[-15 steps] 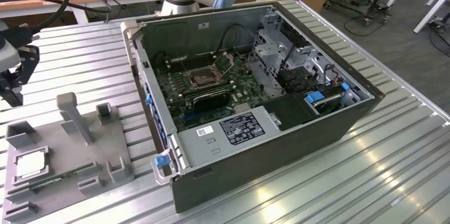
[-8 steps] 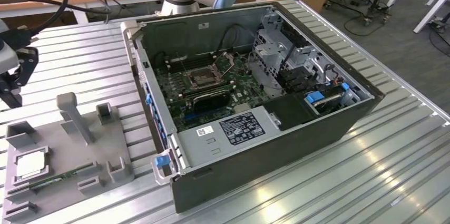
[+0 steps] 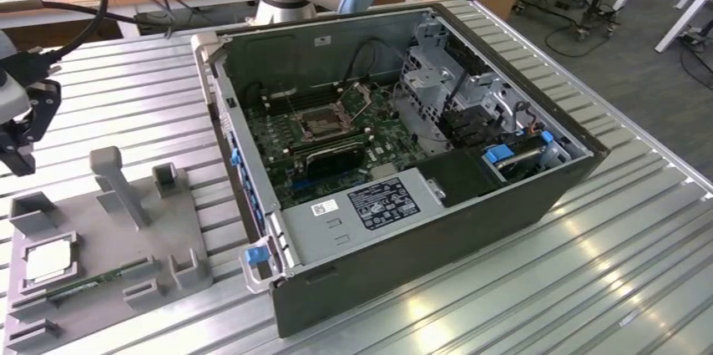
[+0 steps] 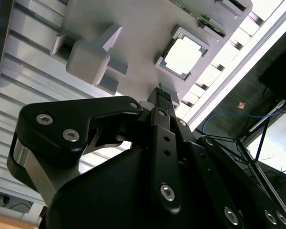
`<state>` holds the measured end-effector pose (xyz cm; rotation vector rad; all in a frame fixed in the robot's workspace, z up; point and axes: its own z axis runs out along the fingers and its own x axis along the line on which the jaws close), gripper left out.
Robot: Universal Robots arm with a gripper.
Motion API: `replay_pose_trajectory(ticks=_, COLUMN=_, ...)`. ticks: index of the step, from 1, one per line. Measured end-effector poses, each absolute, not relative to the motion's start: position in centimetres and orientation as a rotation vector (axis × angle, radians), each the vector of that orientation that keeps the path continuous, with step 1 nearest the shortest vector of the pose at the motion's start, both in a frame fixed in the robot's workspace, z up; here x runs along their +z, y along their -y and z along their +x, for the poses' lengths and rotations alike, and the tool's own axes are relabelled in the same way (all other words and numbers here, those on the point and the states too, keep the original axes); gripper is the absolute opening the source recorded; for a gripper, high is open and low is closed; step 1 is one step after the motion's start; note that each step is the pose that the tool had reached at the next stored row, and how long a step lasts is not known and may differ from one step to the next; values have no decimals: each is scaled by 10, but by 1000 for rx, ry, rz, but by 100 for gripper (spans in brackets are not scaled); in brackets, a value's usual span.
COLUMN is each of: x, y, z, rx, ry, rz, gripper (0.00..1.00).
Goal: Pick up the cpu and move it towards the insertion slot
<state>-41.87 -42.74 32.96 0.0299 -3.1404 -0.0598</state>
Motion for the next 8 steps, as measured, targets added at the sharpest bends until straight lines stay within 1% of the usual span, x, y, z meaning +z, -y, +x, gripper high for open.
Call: replay_pose_trajectory(ticks=8, x=324, y=428, z=-419, rx=-59, ry=3140, rz=30, gripper=11)
